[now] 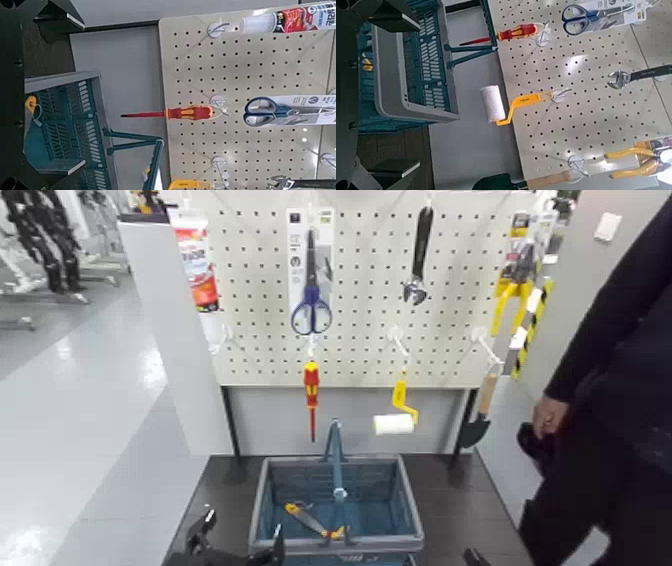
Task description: Put the black wrench into the crate.
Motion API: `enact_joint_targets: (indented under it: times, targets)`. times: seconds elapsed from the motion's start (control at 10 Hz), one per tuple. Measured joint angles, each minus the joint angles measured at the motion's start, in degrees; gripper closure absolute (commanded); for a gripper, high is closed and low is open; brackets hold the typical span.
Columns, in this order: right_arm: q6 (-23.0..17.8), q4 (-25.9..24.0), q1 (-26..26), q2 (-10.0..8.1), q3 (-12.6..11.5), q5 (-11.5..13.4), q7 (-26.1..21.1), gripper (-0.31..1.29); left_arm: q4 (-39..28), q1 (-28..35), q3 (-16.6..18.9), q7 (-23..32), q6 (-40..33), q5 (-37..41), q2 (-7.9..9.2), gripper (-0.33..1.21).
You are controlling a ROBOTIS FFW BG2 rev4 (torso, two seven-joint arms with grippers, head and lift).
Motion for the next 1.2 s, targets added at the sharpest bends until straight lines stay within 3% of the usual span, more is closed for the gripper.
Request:
enact_joint_targets:
  times: [0.2, 0.5, 0.7, 1.2]
  targets:
    - [3.0, -2.5, -0.4, 0.00, -2.6, 1.4, 4.0, 0.10, -0.1, 0.0, -0.1, 0.0, 0.2, 0.0, 0.01, 0.11]
    - [8.6, -5.4, -1.4, -0.23, -7.3, -0.2, 10.8, 0.10, -0.1, -0.1, -0.1, 0.0, 0.4, 0.1, 0.01, 0.11]
    - [10.9, -6.4, -3.2, -1.08, -9.1, -1.4, 10.5, 0.10, -0.1, -0.2, -0.3, 0.0, 0.4, 0.1, -0.04, 0.11]
    - [18.5, -7.8, -10.9, -2.65, -11.8, -0.3, 10.8, 0.10, -0.1, -0.8, -0.9, -0.1, 0.8, 0.1, 0.09, 0.11]
